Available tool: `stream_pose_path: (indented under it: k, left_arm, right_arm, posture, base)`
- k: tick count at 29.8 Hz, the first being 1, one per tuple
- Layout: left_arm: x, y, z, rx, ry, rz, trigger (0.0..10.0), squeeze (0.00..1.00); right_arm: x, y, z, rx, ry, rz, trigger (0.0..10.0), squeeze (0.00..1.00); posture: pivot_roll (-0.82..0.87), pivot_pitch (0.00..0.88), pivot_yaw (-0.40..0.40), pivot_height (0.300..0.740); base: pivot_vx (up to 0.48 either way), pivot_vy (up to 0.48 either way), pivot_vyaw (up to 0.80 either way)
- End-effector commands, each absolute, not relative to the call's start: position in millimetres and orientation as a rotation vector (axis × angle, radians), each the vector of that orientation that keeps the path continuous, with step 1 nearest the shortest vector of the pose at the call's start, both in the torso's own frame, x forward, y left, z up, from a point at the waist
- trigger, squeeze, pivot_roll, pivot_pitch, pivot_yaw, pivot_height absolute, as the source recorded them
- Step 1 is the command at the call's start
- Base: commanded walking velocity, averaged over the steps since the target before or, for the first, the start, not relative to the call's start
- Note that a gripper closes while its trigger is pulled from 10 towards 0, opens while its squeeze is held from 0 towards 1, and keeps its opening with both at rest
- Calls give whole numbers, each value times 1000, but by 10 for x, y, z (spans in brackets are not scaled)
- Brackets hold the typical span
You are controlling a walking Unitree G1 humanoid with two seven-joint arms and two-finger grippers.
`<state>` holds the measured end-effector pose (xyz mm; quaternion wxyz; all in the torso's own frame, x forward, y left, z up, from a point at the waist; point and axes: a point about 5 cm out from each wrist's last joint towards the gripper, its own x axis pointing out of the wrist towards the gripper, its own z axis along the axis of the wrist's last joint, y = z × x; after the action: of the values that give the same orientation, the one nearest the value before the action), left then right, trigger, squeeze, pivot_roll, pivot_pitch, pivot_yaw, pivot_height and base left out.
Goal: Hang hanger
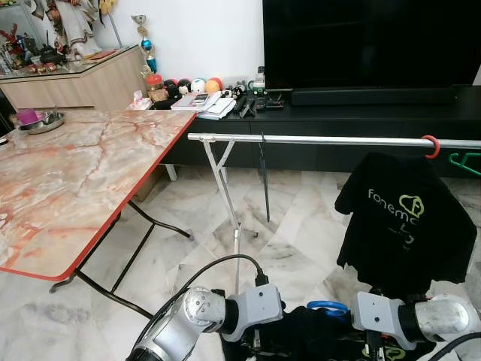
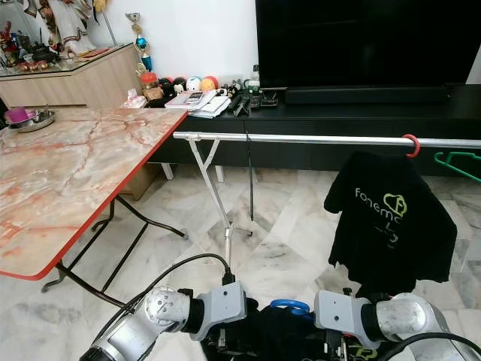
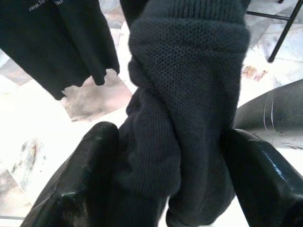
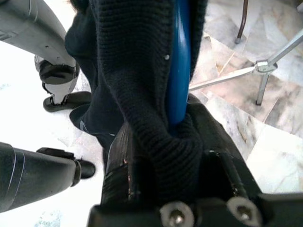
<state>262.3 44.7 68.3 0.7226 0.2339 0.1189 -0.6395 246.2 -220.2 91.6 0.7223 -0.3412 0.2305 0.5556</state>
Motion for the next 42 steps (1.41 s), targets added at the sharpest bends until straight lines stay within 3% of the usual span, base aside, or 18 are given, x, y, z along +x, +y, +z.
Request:
stream_pose_path:
  k: [1, 4, 5, 6, 7, 25, 42]
  left_arm:
    - [2607, 473, 627, 546, 286, -1420, 10000, 0]
    - [2622, 455, 630, 546, 276, -1410, 9373, 0]
    - [2627, 449, 635, 542, 273, -1408, 8157, 0]
    - [2629, 446, 636, 539, 271, -1407, 8157, 0]
    - [2632, 440, 641, 533, 268, -1404, 0, 0]
    - [2660, 636, 666, 510, 298, -1420, 0, 0]
    - [2669, 595, 733, 448, 273, -1421, 0, 0]
  right_arm:
    - [2526, -2139, 1078, -745, 420, 1223, 10000, 0]
    - [2521, -2130, 1095, -748, 417, 1231, 10000, 0]
    - [2522, -2129, 1097, -750, 416, 1232, 10000, 0]
    - [2521, -2128, 1097, -750, 416, 1232, 10000, 0]
    - [2523, -2126, 1100, -750, 414, 1231, 10000, 0]
    - [2499, -2143, 1081, -745, 440, 1230, 10000, 0]
    - [2514, -2134, 1096, -735, 437, 1226, 10000, 0]
  posture:
    - [-5, 0, 75, 740]
    - [-7, 0, 76, 740]
    - [-9, 0, 79, 740]
    - [-9, 0, 78, 740]
    - [-10, 0, 79, 740]
    - [-2, 0, 79, 740]
    - [7, 0, 79, 740]
  base:
    - [0, 0, 0]
    - [0, 0, 0]
    - [0, 0, 0]
    - [0, 0, 0]
    - [0, 0, 0]
    - [0, 0, 0]
    - [0, 0, 0]
